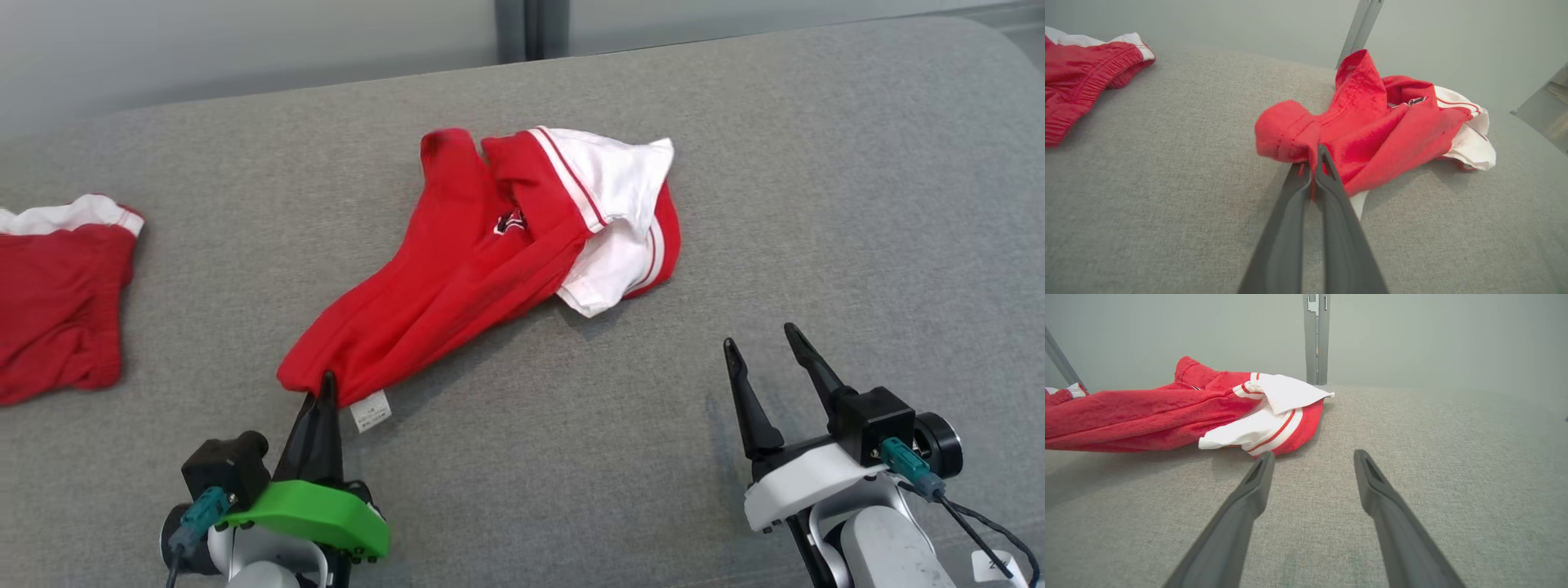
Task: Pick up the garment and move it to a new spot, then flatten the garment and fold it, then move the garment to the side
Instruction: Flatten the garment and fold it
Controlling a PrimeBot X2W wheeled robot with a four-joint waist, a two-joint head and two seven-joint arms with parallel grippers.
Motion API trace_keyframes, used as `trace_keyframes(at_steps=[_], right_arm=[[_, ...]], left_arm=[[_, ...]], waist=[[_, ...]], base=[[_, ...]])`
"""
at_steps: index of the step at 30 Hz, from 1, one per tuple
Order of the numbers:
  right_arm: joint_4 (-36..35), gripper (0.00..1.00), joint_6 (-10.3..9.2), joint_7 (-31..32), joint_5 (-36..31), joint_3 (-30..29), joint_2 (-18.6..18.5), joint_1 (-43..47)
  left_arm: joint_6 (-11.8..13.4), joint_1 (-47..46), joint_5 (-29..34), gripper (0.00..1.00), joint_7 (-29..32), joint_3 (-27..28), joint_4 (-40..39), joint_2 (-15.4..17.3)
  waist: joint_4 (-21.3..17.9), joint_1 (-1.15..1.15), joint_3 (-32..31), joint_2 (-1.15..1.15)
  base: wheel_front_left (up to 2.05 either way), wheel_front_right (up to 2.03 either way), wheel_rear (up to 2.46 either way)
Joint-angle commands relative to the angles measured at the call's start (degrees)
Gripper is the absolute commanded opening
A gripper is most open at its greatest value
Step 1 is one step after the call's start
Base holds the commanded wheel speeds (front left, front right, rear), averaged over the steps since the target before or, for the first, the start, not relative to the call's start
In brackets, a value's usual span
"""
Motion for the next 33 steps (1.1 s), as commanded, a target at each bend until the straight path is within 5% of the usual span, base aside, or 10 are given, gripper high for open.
trace_keyframes(at_steps=[1,9,12,14,22,33], right_arm=[[0.2,1.00,-0.02,-0.2,-0.4,0.2,-0.2,0.4],[1.0,1.00,-0.02,-0.2,-1.1,1.5,-0.2,1.0],[1.1,1.00,-0.02,-0.2,-1.2,1.6,-0.2,1.1],[1.2,1.00,-0.02,-0.2,-1.5,1.8,-0.2,1.2],[0.7,1.00,-0.02,-0.2,-1.5,1.9,-0.2,1.0],[-1.7,1.00,-0.02,-0.2,-2.2,-0.8,-1.3,1.6]], left_arm=[[-0.6,1.2,1.5,0.00,-0.1,0.7,0.5,-0.5],[-8.7,6.4,8.7,0.00,-0.2,8.7,6.9,-8.0],[-11.9,7.5,10.0,0.38,-0.2,10.0,10.0,-9.8],[-14.4,7.0,10.7,1.00,-0.2,10.5,13.9,-10.7],[-16.1,5.6,13.5,1.00,-0.2,15.0,15.6,-11.7],[-17.2,10.2,21.9,1.00,-0.1,24.5,4.8,-11.4]], waist=[[2.7,0.00,-1.4,0.00],[6.2,0.00,-2.8,0.00],[6.8,0.00,-2.8,0.00],[7.1,0.00,-2.9,0.00],[7.2,0.00,-2.9,0.00],[7.2,0.00,-3.4,0.00]], base=[[0.00,0.00,0.00],[0.00,0.00,0.00],[0.00,0.00,0.00],[0.00,0.00,0.00],[0.00,0.00,0.00],[0.00,0.00,0.00]])
